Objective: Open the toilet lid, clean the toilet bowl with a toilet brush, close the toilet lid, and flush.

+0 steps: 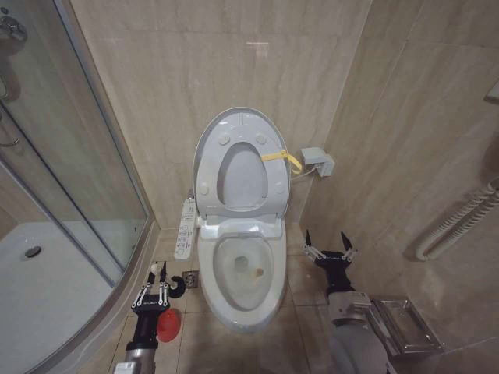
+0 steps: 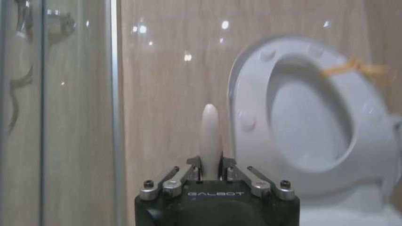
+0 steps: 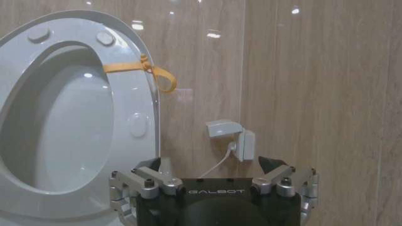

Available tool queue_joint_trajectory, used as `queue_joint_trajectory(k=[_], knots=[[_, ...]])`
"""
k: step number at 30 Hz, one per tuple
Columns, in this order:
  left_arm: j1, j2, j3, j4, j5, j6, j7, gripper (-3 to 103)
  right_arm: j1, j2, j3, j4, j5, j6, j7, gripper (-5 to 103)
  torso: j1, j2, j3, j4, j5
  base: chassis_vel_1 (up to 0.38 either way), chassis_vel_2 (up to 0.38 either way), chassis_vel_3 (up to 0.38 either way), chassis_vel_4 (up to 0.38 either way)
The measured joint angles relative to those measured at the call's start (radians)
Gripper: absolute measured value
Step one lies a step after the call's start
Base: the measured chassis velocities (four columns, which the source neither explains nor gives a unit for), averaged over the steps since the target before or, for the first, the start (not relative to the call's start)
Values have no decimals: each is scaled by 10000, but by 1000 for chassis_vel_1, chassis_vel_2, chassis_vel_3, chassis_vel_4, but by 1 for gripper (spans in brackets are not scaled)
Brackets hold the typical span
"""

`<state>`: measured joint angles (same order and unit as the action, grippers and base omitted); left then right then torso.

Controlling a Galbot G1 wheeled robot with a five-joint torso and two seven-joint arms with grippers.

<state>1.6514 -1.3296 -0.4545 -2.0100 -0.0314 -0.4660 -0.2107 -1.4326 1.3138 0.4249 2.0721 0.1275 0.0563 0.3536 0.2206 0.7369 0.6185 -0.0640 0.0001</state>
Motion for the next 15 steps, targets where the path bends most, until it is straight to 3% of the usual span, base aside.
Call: queue_joint_trajectory(k=[2,10,13,15], knots=[[373,55,103,-822,132,125,-17,20,0,0,0,0,0,0,2,100,0,0,0,1,-1,0,0,0,0],[590,272,277,-2036,150,373,-1,20,0,0,1,0,0,0,2,100,0,0,0,2,1,0,0,0,0],[287,637,578,-2416,-416,551,336,20,0,-1,0,0,0,0,2,100,0,0,1,2,-1,0,0,0,0],[-203,1186,925,-2384,-1038,563,888,20,0,0,1,0,0,0,2,100,1,0,1,0,0,0,0,0,0]])
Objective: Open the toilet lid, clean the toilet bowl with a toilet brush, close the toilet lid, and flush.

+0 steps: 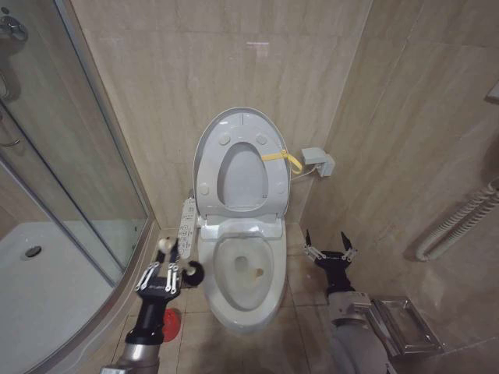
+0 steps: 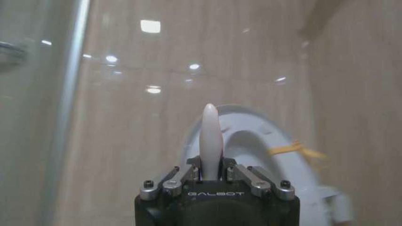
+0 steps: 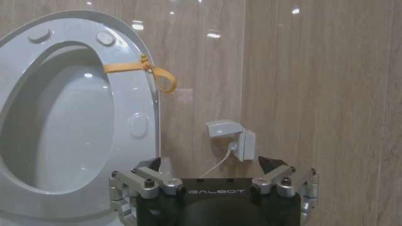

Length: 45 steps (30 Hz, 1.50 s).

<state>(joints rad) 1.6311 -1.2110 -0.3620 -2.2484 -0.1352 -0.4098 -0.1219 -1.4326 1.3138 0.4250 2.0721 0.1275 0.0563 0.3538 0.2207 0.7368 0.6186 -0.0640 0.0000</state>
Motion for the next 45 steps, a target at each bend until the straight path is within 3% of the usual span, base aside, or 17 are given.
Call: queue_joint_trajectory(k=[7,10,18,32,38,45], knots=[[-1468,1063,651,868,-903,-203,609,20,0,0,0,-1,0,0,-1,100,1,-1,0,-1,-1,0,0,0,0],[-2822,1627,1287,1871,-1717,-201,694,20,0,0,0,0,0,0,0,100,1,-1,1,0,-2,0,0,0,0],[-4392,1866,2754,3483,-2664,-178,791,20,0,0,0,0,0,0,0,100,1,-1,2,1,-1,0,0,0,0],[-7336,1462,4984,6923,-3619,-537,1184,20,-1,0,0,0,0,0,1,100,1,-1,2,0,0,0,0,0,0],[-8514,680,5991,8711,-3653,-1004,1434,20,0,0,-1,0,0,0,0,100,0,-1,1,0,2,0,0,0,0],[-8945,82,6450,9849,-3581,-1266,1545,20,0,0,0,0,0,0,0,100,0,-1,1,0,1,0,0,0,0]])
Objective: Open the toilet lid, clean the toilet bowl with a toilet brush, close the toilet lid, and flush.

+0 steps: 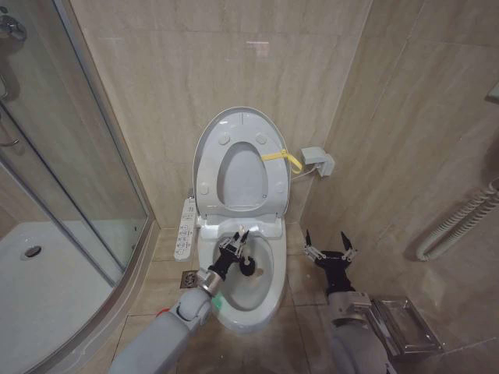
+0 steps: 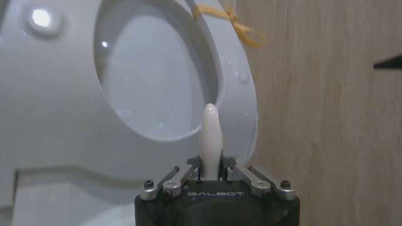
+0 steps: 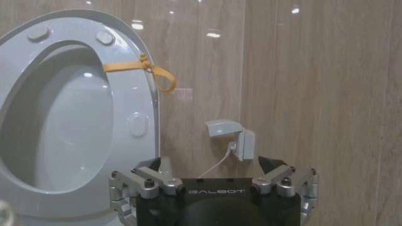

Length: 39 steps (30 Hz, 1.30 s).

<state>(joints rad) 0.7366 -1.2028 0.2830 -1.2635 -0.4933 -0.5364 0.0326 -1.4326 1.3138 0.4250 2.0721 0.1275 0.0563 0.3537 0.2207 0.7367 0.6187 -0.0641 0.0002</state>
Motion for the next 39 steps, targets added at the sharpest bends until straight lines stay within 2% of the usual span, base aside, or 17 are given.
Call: queue_joint_trajectory(k=[10,19,25,28,30,34,39], knots=[[-107,-481,-12,1854,707,-435,-12,20,0,0,0,0,0,0,0,100,0,0,-1,3,0,0,0,0,0],[-238,-713,-130,2521,981,-725,-23,20,0,0,0,0,0,0,0,100,0,0,-1,2,-1,0,0,0,0],[-346,-974,-248,2488,1472,-848,-117,20,0,0,0,0,0,0,0,100,0,0,0,2,-1,0,0,0,0],[-454,-1220,-513,2422,2670,-1118,-198,20,0,0,0,0,0,0,0,100,0,0,-1,-1,-1,0,0,0,0],[-470,-1275,-522,2352,2866,-1130,-263,20,0,0,0,0,0,0,0,100,0,0,0,0,-1,0,0,0,0],[-439,-1343,-493,2000,2869,-1009,-409,20,0,0,0,0,0,0,0,100,0,1,-1,1,0,0,0,0,0],[-217,-1372,-323,1374,2391,-644,-461,20,0,0,0,0,0,0,0,100,0,0,-1,2,-1,0,0,0,0]])
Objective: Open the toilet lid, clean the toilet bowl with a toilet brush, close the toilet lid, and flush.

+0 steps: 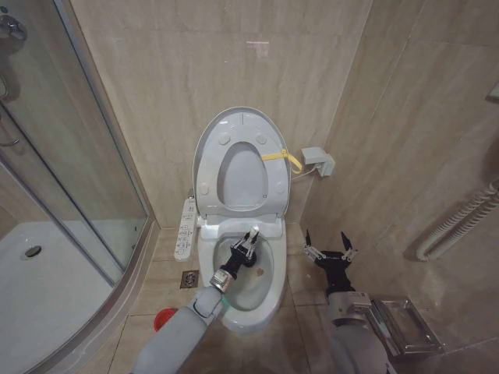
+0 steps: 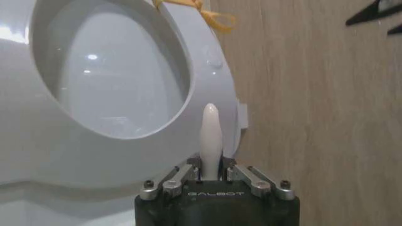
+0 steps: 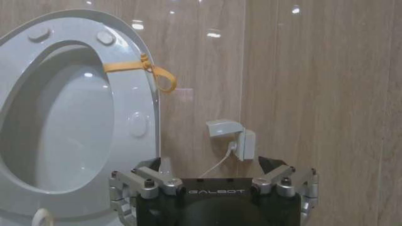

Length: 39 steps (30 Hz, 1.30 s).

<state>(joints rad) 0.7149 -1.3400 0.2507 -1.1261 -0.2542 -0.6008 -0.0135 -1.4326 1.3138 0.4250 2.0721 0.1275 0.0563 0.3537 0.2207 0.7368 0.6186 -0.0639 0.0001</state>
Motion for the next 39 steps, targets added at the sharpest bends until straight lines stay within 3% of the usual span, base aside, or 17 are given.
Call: queue_joint_trajectory(k=[9,12,17,31,39], knots=[[-12,-207,169,66,-121,-17,135,20,0,-1,0,0,0,0,0,100,0,0,0,0,0,0,0,0,0],[-296,-387,316,1094,-338,-366,318,20,0,0,0,0,0,0,0,100,-1,1,-1,0,-1,0,0,0,0],[-512,-448,325,1789,-430,-464,385,20,0,0,0,0,0,0,1,100,0,0,1,3,0,0,0,0,0],[-94,-421,532,-373,-435,94,204,20,0,0,0,0,0,0,0,100,0,1,0,-1,-2,0,0,0,0],[-204,-351,356,543,-369,-177,325,20,0,0,0,0,0,0,0,100,0,0,0,2,-2,0,0,0,0]])
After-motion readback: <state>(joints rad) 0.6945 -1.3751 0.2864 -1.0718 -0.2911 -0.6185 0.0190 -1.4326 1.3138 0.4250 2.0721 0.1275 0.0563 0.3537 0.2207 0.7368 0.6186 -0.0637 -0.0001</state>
